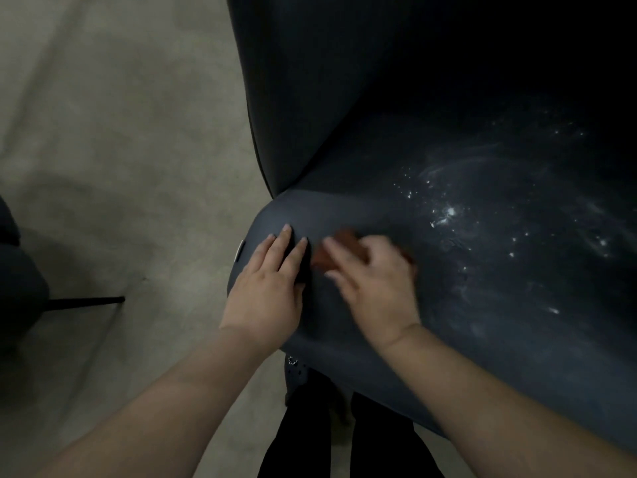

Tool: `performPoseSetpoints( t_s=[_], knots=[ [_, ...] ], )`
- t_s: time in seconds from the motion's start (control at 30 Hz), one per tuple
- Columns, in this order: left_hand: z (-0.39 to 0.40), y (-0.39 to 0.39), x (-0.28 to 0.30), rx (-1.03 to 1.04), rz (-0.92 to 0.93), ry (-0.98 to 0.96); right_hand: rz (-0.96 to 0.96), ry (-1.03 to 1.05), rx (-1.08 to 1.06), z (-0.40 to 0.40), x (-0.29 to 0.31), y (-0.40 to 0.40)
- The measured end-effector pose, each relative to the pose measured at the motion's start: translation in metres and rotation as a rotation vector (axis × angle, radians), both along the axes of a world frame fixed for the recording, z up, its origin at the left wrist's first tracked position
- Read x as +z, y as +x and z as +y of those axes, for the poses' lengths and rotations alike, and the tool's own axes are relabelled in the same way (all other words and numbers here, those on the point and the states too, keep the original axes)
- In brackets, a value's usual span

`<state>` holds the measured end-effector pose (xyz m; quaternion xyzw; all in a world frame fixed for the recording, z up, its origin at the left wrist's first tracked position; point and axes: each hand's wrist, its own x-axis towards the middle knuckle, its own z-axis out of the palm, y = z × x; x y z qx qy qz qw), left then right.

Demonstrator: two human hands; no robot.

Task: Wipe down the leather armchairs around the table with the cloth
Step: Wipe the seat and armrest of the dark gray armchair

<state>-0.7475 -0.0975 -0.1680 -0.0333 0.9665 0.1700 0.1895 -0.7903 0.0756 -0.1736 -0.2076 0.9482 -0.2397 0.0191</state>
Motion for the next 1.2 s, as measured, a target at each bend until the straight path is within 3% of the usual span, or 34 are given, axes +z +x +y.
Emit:
performPoseSetpoints(
  t_s=[0.1,0.27,0.37,0.53,0.7,0.83,0.93,1.0,1.1,1.2],
  knots=[
    [0.0,0.002,0.0,-0.015,-0.01,-0.005,-0.02,0.091,0.093,-0.002,-0.005,0.01],
    [0.006,0.002,0.002,-0.041,-0.029,-0.043,0.048,0.144,-0.08,0.07,-0.005,0.012],
    [0.015,-0.004,0.003,-0.04,-0.011,-0.041,0.036,0.096,-0.179,0.067,-0.001,0.015],
    [0.035,-0.016,-0.001,-0.065,0.014,-0.051,0.04,0.122,-0.043,0.062,-0.005,0.011],
    [0.041,-0.024,-0.002,-0.059,0.014,-0.112,0.071,0.099,-0.316,0.12,-0.004,-0.008],
    [0.051,-0.033,-0.001,-0.024,0.026,-0.101,0.088,0.024,-0.171,0.103,-0.001,-0.017],
    [0.061,-0.04,-0.001,-0.039,0.045,-0.09,0.091,0.078,0.005,0.089,-0.005,-0.028],
    [0.064,-0.045,-0.002,-0.032,0.048,-0.088,0.09,0.08,-0.072,0.099,-0.008,-0.044],
    [0.062,-0.05,-0.003,0.003,0.033,-0.091,0.029,0.082,-0.367,0.118,-0.008,-0.065],
    [0.063,-0.056,-0.003,0.013,0.022,-0.081,0.042,0.027,-0.295,0.111,-0.005,-0.053]
  ],
)
